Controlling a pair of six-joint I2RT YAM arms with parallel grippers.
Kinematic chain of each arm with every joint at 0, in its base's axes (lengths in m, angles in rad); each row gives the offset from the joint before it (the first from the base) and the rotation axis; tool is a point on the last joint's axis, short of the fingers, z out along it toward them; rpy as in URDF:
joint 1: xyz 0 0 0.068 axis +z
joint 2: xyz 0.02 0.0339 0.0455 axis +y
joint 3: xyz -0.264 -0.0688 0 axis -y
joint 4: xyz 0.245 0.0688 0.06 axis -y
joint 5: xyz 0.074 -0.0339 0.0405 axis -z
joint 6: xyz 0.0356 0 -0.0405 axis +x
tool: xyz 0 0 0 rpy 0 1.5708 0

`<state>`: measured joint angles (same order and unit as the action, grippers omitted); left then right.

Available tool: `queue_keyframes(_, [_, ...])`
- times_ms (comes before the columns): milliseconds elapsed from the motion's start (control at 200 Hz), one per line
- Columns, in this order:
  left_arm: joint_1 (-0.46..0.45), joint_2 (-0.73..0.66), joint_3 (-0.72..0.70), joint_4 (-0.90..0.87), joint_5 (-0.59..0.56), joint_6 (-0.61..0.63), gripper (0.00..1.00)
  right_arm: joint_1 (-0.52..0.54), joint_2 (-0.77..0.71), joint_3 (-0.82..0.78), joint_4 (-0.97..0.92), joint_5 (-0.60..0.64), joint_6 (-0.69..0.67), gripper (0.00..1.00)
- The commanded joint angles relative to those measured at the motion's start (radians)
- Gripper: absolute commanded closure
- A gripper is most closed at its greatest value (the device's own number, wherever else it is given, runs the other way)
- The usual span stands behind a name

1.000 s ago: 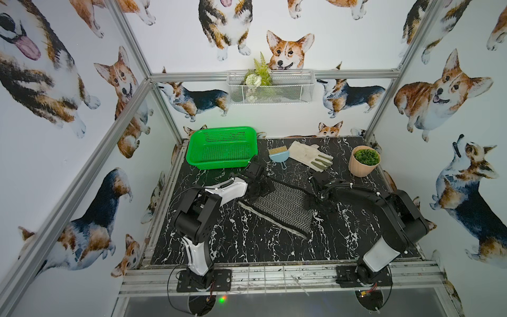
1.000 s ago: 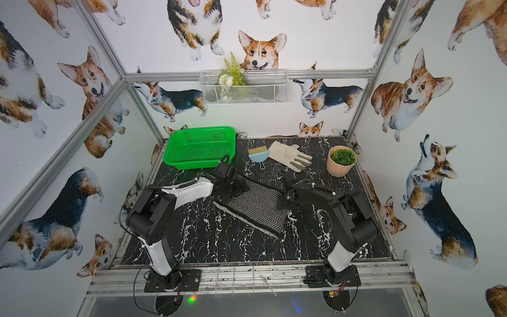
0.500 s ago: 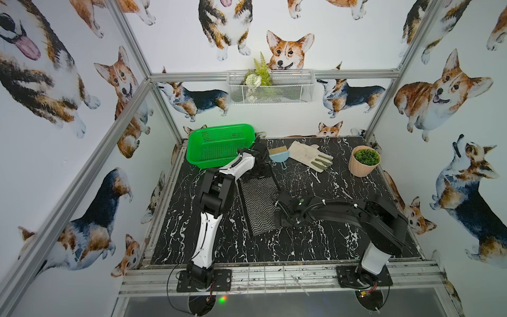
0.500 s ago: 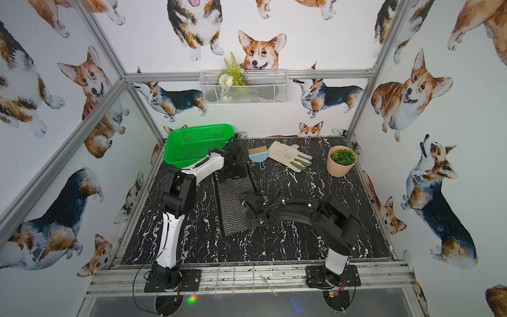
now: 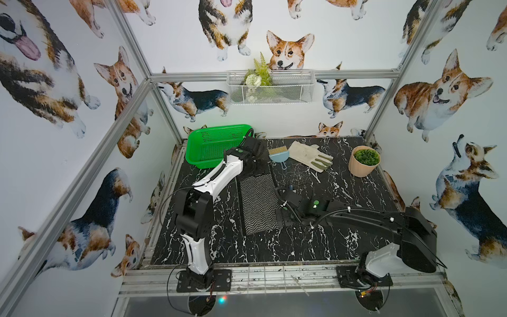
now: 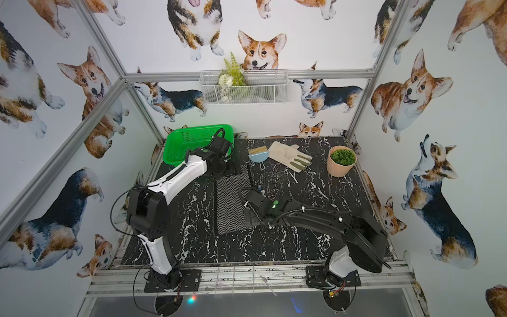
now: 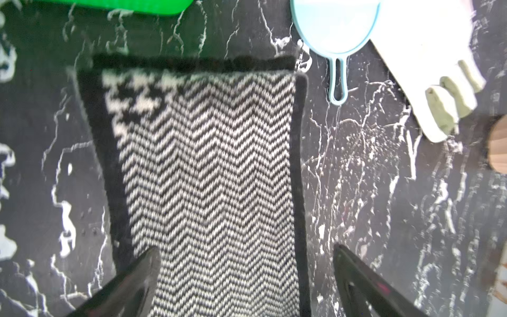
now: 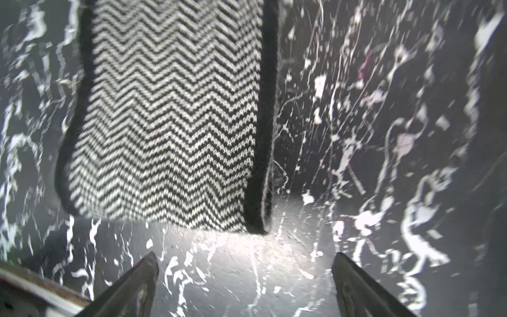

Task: Roll up the scarf and place it into the basket
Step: Adjust the scarf at the center of the board.

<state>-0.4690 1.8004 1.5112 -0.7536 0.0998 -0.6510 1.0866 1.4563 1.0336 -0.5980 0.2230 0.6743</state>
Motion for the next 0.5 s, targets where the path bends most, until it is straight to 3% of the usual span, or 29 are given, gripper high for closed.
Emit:
queue_keyframes(0, [-0.012, -0.084, -0.152, 0.123, 0.134, -0.107, 0.00, 0.006, -0.029, -0.013, 0.018, -0.040, -0.291, 0.06])
queue_keyframes(235, [-0.030, -0.181, -0.509, 0.412, 0.281, -0.289, 0.00, 0.026, 0.030, 0.019, -0.012, -0.148, -0.578, 0.14])
queue_keyframes(496, [0.012, -0.114, -0.577, 0.327, 0.234, -0.195, 0.00, 0.072, 0.127, 0.102, -0.004, -0.174, -0.710, 0.16])
